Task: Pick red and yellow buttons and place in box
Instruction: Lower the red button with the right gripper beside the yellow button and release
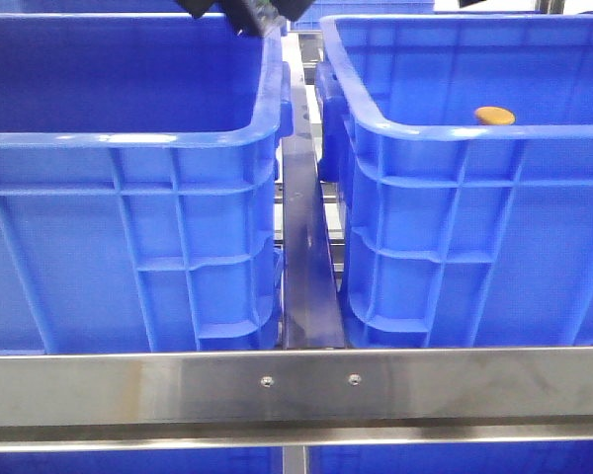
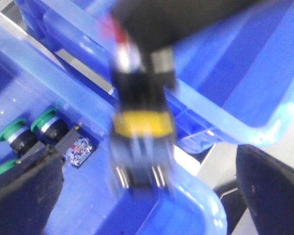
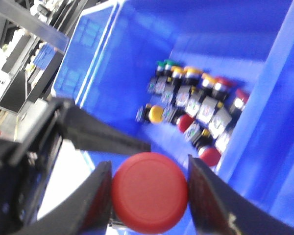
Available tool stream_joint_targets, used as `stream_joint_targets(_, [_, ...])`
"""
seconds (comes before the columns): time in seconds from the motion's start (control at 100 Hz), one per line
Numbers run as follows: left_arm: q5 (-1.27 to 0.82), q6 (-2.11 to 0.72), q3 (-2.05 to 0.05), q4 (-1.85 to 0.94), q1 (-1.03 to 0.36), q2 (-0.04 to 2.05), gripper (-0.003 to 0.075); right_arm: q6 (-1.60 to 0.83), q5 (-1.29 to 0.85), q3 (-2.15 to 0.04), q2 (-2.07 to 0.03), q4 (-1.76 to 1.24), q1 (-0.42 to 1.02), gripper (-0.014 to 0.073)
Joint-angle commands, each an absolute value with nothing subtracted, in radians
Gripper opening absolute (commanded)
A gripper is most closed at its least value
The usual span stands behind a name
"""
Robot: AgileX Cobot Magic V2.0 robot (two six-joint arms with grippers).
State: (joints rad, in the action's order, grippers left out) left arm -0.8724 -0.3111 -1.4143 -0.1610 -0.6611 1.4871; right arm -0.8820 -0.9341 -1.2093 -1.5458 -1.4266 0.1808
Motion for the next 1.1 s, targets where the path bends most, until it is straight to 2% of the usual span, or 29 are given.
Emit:
stream_joint_targets(0.0, [-0.843, -0.31, -1.445, -0.185, -0.669, 1.444, 0.067, -0.885, -0.952, -1.281, -1.51, -1.485, 0.131, 0.0191])
stream_joint_targets(0.18, [-0.845, -0.31, -1.445, -0.185, -0.669, 1.444, 0.067, -0.893, -0.916, -1.36, -1.51, -1.374, 0.028, 0.0191])
stream_joint_targets(0.37, [-0.845, -0.31, -1.445, -0.185, -0.669, 1.444, 0.067, -0.893, -0.735, -1.373, -1.51, -1.184, -0.038, 0.0191])
stream_joint_targets(0.72, [-0.843, -0.31, -1.445, -0.177, -0.669, 1.444, 0.067, -0.893, -0.388, -1.373, -1.522, -0.887, -0.047, 0.0191])
stream_joint_targets(1.09, [-0.843, -0.31, -1.445, -0.177, -0.669, 1.444, 0.067, -0.893, -0.214, -1.373, -1.628, -0.828, -0.047, 0.0191])
